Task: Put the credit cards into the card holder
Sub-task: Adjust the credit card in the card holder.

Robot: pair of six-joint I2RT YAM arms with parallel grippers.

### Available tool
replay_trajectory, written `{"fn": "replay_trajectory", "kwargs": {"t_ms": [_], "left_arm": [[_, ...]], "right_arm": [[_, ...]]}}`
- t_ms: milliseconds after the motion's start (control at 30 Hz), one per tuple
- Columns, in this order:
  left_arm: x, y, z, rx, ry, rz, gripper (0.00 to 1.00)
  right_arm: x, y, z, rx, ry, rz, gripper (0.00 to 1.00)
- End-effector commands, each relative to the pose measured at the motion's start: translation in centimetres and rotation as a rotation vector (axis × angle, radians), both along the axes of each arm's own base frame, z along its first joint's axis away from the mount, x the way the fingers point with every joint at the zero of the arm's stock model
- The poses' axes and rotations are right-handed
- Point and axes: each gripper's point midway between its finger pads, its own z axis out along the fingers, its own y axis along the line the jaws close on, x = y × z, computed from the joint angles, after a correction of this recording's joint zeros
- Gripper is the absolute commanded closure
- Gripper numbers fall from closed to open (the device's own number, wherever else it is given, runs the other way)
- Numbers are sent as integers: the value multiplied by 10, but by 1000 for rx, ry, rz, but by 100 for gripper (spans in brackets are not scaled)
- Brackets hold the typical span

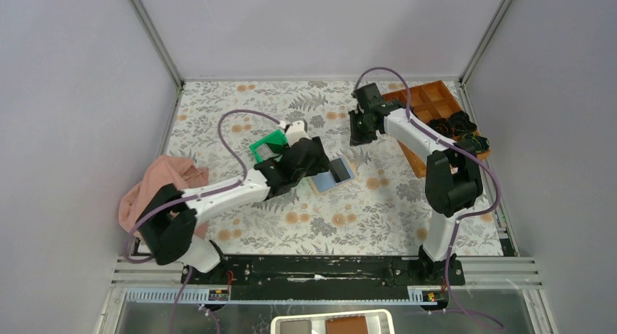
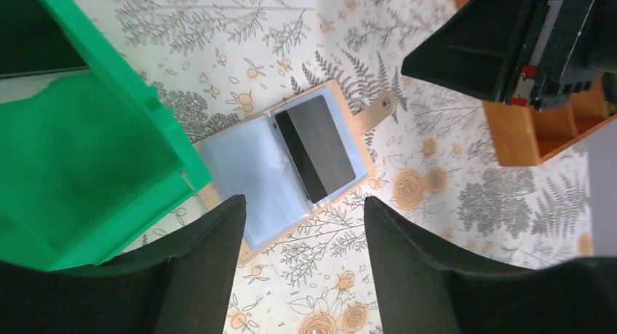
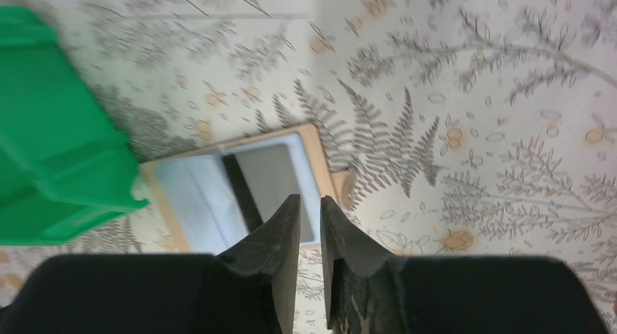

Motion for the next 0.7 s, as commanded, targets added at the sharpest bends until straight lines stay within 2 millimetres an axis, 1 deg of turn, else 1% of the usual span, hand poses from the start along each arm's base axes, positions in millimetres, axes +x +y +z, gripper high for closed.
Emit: {"fn": "replay_trajectory", "kwargs": {"t_ms": [0,67,133,167,200,233,267,300,333,367,400,433,467,533,600,667], "left_arm": [[2,25,31,-39,-85,36,37],[1,41,44,-74,-117,66,46],[1,59,56,-115,-148,109,54],[1,69,61,-131,-159,130,55],[1,78,71,-155,-182,146,55],[1,87,77,-166,-197,164,55],[1,95,83,-176,-214,177,54],[0,103,88,-187,-233,190,53],[-1,110,94,-200,-254,202,51],[-3,116,99,-215,-275,211,46],[-4,122,102,-224,-293,221,35],[-6,127,106,-235,-313,229,6],[-7,131,111,-248,-336,230,1],[-10,133,120,-277,-378,212,0],[-12,136,129,-310,-416,209,0],[-13,138,136,-339,-444,206,0]], "right_arm": [[18,35,68,90,-182,112,74],[21,50,80,92,-227,163,66],[25,65,93,97,-283,212,63],[29,73,104,112,-329,230,62],[35,80,119,140,-382,241,57],[40,87,132,181,-428,252,47],[44,95,148,229,-487,263,30],[45,101,156,278,-527,266,5],[48,107,162,327,-571,255,1],[52,110,172,372,-619,229,1],[54,111,179,412,-655,202,1],[56,112,187,446,-703,189,1],[59,113,200,483,-758,176,1],[61,114,209,515,-786,174,1],[55,125,212,553,-782,262,0],[50,135,208,562,-755,338,14]]}}
